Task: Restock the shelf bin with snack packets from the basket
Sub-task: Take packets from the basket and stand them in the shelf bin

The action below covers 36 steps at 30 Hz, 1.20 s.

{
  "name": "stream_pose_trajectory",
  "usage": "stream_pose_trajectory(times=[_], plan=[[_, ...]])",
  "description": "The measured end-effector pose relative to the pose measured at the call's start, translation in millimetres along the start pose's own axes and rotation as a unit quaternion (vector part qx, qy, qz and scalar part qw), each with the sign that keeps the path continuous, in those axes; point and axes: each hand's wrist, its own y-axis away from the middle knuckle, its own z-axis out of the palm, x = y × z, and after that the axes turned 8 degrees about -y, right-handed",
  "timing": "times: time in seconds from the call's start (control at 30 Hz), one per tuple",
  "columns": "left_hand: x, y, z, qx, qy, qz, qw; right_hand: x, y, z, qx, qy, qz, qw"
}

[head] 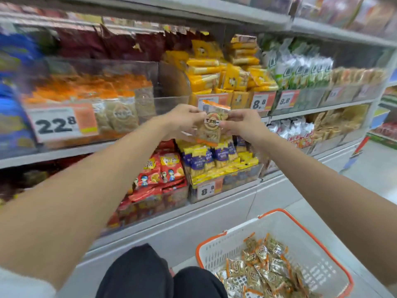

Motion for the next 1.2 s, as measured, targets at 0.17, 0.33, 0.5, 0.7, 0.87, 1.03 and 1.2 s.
stream_pose_trajectory(times=[0.17, 0.33, 0.5, 0.7, 0.87, 1.03, 1.2], plan=[[20.5, -4.4, -95.3, 0.124, 0.02, 0.064, 0.99, -65.4, -61.5, 53.3, 0.02, 0.01, -0.111, 0.994], [23.7, -14.2, -155.0, 0.214, -0.059, 0.077, 0.972, -88.9, -128.4, 105.6, 0.027, 0.039, -0.161, 0.986], [-15.7, -47.9, -181.2, 0.202, -0.247, 0.005, 0.948, -65.9, -167.3, 141.7, -0.037, 0.137, -0.058, 0.988], [-44.2, -61.8, -185.9, 0.181, -0.369, -0.02, 0.912, -45.9, -187.7, 162.8, -0.127, 0.176, 0.051, 0.975], [-46.6, -67.7, -187.7, 0.182, -0.368, -0.014, 0.912, -42.2, -191.3, 166.0, -0.131, 0.167, 0.066, 0.975], [-48.5, -67.0, -187.6, 0.182, -0.369, -0.013, 0.911, -45.9, -182.9, 162.2, -0.152, 0.2, 0.062, 0.966], [-40.2, -57.2, -186.3, 0.188, -0.354, -0.006, 0.916, -52.8, -172.5, 158.1, -0.128, 0.215, 0.032, 0.968]])
